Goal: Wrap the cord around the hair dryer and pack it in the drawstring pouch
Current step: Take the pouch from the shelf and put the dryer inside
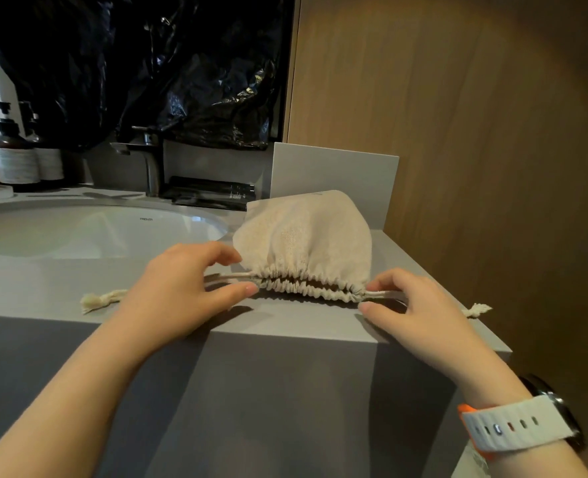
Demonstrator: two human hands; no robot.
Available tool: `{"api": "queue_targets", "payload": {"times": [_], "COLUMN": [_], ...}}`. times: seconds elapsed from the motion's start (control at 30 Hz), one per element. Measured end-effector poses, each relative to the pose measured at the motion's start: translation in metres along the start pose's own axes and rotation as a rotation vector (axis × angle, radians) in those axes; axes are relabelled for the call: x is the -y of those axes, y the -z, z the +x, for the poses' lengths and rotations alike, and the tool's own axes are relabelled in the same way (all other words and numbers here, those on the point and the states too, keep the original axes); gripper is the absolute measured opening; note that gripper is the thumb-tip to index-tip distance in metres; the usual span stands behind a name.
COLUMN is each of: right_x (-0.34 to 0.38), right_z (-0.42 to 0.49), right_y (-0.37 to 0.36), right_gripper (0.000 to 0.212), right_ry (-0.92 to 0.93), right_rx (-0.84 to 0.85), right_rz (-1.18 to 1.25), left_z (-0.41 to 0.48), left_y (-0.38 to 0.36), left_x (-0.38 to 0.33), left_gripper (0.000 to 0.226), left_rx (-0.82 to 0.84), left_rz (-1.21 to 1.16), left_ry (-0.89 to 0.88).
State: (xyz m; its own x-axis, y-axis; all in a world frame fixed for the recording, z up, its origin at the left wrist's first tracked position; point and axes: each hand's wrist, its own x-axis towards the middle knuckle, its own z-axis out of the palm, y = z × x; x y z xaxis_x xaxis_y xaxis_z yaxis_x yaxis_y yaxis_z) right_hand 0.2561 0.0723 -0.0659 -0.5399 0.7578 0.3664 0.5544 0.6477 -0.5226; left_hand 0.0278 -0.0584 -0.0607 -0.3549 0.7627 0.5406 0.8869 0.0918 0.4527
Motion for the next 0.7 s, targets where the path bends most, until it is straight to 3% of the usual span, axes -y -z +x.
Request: {"api": "queue_targets", "payload": {"times": [0.3, 0.47, 0.7], "right_x": [-0.003, -0.005, -0.006], "right_z": [0.002, 0.002, 0.003], "right_y": [0.000, -0.003, -0.005], "right_gripper": [0.006, 0.016, 0.012], "right_ry": [0.110, 0.121, 0.103], "right_rx": [-0.006, -0.036, -0.105], "right_rz": [-0.058, -0.079, -0.111], "left_z": [0.005, 0.004, 0.002], "left_y": [-0.008, -0.009, -0.008], "left_x": [0.002, 0.002, 0.000], "left_gripper": [0.009, 0.015, 0.020], "left_rx": [0.044, 0.041, -0.003], "left_rz": [-0.083, -0.046, -0.103], "left_ry": [-0.029, -0.063, -0.051]}}
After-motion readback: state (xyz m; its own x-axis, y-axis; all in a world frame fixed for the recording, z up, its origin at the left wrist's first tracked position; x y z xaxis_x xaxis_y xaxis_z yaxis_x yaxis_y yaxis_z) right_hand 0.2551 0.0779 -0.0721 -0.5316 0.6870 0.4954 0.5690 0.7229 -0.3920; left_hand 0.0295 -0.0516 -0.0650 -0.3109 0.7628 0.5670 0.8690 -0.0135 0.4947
